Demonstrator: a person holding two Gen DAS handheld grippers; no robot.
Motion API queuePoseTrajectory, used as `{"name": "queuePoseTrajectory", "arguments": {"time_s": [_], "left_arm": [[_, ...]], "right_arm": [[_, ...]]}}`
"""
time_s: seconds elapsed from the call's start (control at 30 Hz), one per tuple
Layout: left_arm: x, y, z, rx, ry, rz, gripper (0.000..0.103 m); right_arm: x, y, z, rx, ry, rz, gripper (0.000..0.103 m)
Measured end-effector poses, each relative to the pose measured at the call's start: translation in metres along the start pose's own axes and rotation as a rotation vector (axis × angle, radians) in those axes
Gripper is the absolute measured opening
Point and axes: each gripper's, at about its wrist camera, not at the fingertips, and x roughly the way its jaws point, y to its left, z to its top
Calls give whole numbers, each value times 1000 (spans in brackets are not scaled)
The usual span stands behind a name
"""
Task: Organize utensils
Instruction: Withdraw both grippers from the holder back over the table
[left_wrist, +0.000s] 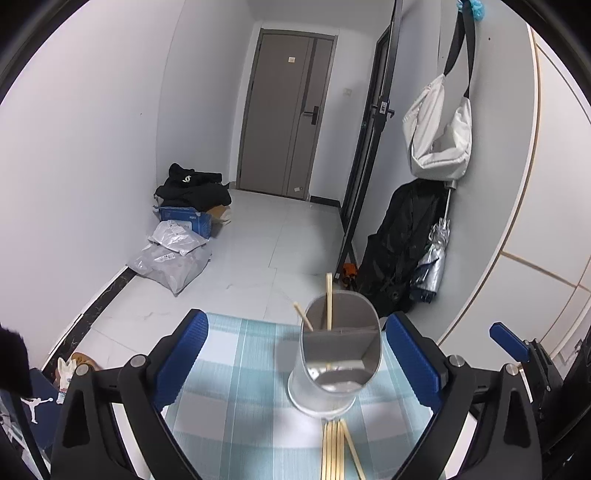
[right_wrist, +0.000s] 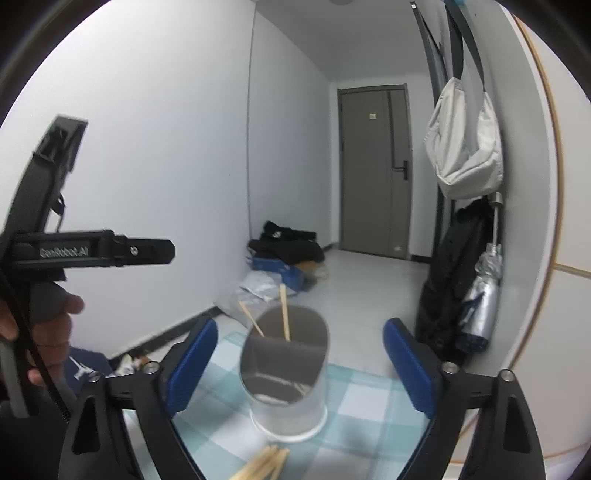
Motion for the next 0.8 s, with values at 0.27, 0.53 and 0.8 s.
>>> {"name": "queuePoseTrajectory", "arguments": {"time_s": [0.27,0.53,0.8], "left_arm": [[-4,2,-22,2,-14,30,98],[5,5,-32,-10,-9,56,98],[21,8,-53,-37,54,63,98]], "right_arm": [[-16,18,-12,-45,17,7,103],[-13,11,-22,45,55,2,103],[-2,7,-38,66,137,-18,103]]}}
